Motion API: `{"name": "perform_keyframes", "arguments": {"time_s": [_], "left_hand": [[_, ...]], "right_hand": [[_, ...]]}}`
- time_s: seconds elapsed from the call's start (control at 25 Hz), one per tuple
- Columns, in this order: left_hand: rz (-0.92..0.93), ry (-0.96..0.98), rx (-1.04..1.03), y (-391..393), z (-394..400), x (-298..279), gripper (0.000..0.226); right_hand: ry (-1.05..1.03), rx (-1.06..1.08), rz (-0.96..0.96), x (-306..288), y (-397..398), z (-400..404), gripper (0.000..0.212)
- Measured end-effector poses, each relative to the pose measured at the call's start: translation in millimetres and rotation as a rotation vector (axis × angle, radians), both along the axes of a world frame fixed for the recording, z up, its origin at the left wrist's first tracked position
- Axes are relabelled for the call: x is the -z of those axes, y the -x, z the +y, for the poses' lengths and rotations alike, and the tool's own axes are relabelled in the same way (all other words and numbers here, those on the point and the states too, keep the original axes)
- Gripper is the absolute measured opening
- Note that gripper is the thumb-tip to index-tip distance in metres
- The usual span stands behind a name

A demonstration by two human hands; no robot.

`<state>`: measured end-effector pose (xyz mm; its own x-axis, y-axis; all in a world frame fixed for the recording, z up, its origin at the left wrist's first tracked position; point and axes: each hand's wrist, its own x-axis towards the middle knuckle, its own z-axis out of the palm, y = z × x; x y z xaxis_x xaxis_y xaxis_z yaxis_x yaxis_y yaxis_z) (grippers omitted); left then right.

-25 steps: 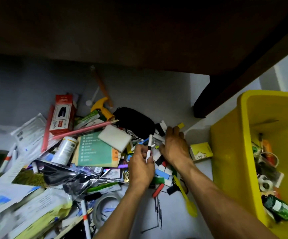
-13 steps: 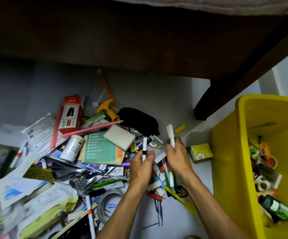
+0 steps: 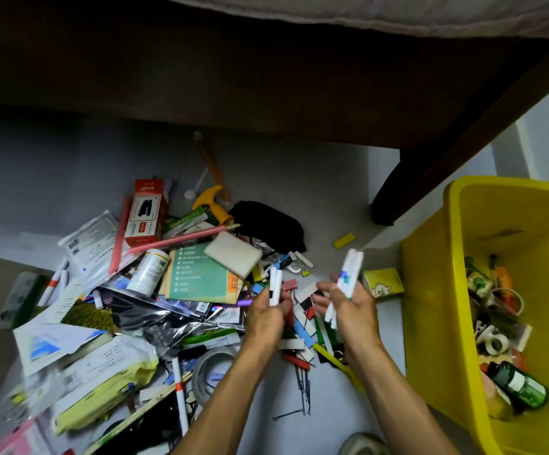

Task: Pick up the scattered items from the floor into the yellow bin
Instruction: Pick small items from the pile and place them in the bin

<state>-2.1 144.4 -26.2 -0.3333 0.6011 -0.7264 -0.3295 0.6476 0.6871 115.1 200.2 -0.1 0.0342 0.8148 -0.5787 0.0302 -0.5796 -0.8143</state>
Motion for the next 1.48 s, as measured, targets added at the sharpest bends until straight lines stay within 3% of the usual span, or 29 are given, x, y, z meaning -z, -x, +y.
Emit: {"name": "perform_keyframes", "arguments": {"time_s": [0.08,0.16,0.24,0.28,0.32,0.36,0.44,0.48,0.56,0.84,1.04,1.2,1.36,1.48], "left_hand": [[-0.054,-0.049,0.076,-5,3,-1,0.027],[-0.083,-0.038,0.077,-17,5,-2,0.038],[-0.025,0.03,-0.093,-20,3,0,0.023],[-0.008,0.058,-0.163,-17,1,3,0.017],[-0.007,0.075,-0.202,-13,-3,5,0.017],[-0.014,0.092,-0.216,-8,-5,8,0.02],[-0.071,0.097,-0.229,-3,-9,8,0.022],[-0.122,0.086,-0.245,-2,-9,7,0.02],[-0.221,0.058,-0.288,-1,-6,4,0.015],[-0.195,0.001,-0.356,13,0,9,0.01],[-0.184,-0.023,-0.324,22,-8,6,0.012],[-0.133,0.014,-0.298,28,-13,9,0.006],[-0.038,0.008,-0.28,13,-8,11,0.015],[-0.1,-0.022,-0.21,-6,-2,3,0.024]], "right_hand": [[0.007,-0.355,-0.098,0,1,-14,0.028],[0.025,-0.731,-0.02,-1,3,-29,0.052],[0.097,-0.788,0.142,4,-1,-34,0.072],[0.088,-0.708,0.148,10,-8,-35,0.069],[0.028,-0.598,0.029,16,-15,-34,0.058],[-0.079,-0.54,-0.221,22,-20,-32,0.045],[-0.197,-0.66,-0.74,35,-28,-33,0.028],[-0.214,-0.779,-0.891,43,-29,-34,0.03],[-0.22,-0.873,-0.986,54,-27,-35,0.028],[-0.443,-0.575,-0.741,45,13,20,0.003],[-0.322,-0.827,-0.926,63,52,71,0.036],[-0.232,-0.836,-0.945,68,42,51,0.022],[-0.135,-0.668,-0.639,45,11,9,0.014],[-0.132,-0.584,-0.509,24,-2,-24,0.008]]}}
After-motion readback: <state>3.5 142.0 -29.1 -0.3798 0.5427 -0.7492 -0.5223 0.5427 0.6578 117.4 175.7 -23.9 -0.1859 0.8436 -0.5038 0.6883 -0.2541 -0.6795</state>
